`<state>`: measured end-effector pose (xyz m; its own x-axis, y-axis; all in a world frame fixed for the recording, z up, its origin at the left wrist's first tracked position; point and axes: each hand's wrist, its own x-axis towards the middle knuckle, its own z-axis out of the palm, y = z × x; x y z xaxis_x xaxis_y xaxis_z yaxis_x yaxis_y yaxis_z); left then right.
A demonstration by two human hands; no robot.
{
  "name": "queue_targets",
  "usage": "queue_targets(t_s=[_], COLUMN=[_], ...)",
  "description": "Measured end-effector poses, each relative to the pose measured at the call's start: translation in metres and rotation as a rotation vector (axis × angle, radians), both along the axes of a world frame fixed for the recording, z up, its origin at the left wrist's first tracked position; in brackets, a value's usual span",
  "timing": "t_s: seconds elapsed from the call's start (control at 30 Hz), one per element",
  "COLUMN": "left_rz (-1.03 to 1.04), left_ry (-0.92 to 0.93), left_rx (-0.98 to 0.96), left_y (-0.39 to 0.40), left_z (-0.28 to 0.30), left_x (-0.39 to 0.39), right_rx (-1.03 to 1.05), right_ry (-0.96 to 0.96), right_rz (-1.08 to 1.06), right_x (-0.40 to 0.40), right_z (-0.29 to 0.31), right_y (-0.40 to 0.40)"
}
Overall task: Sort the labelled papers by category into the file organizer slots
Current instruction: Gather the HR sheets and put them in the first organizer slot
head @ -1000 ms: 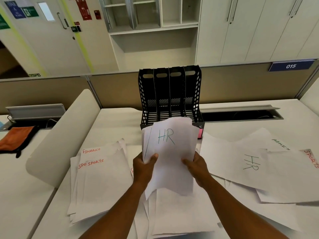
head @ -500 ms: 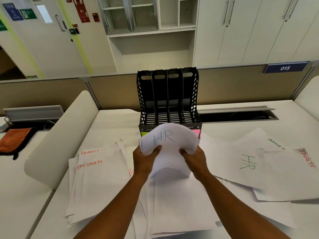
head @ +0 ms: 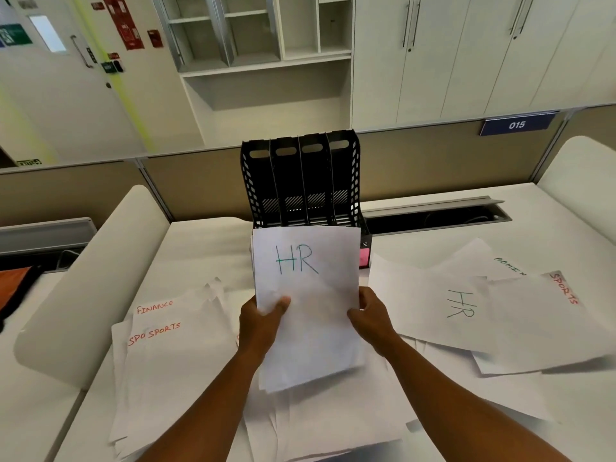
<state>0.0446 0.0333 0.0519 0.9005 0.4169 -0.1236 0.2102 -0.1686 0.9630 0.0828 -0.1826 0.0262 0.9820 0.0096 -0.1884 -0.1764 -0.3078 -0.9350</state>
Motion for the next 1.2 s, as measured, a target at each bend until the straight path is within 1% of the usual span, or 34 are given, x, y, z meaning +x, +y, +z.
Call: queue_targets(t_s=[0.13, 0.23, 0.4, 0.53, 0.6, 0.8, 0.9, 0.97, 1.03, 1.1, 1.2], left_rz=[-0.049, -0.076, -0.076, -0.059, -0.055, -0.058, -0.054, -0.045, -0.028, 0.010, 0.069], left_ry=[0.220, 0.339, 0.468, 0.521, 0.539, 0.597, 0.604, 0.611, 0.601, 0.566, 0.544], left_rx=[0.011, -0.006, -0.021, -0.026, -0.020, -0.012, -0.023, -0.035, -0.046, -0.052, -0.046], left_y=[0.006, 0.010, 0.011, 0.009, 0.008, 0.006, 0.003, 0.002, 0.000, -0.003, -0.007], left_z=[-0.016, -0.027, -0.038, -0.042, -0.044, -0.047, -0.047, -0.048, -0.048, -0.050, -0.049], left_x=[-0.004, -0.008, -0.008, -0.006, -0.006, -0.008, -0.009, -0.010, -0.011, -0.011, -0.009], right_rx=[-0.107, -0.275, -0.509, -0.688, -0.710, -0.681, -0.611, -0.454, -0.276, -0.193, -0.220], right_ry=[0.084, 0.109, 0.129, 0.089, 0.077, -0.018, -0.178, -0.325, -0.394, -0.320, -0.250], right_rz=[-0.132, -0.182, -0.222, -0.158, -0.164, -0.306, -0.361, -0.297, -0.094, 0.164, 0.447], right_x=[-0.002, -0.003, -0.001, 0.006, 0.010, 0.017, 0.017, 0.014, 0.011, 0.005, -0.005], right_z=[-0.026, -0.042, -0.049, -0.048, -0.049, -0.046, -0.042, -0.040, -0.037, -0.033, -0.031], right_y=[-0.014, -0.025, -0.027, -0.025, -0.025, -0.028, -0.024, -0.017, -0.009, -0.002, 0.007])
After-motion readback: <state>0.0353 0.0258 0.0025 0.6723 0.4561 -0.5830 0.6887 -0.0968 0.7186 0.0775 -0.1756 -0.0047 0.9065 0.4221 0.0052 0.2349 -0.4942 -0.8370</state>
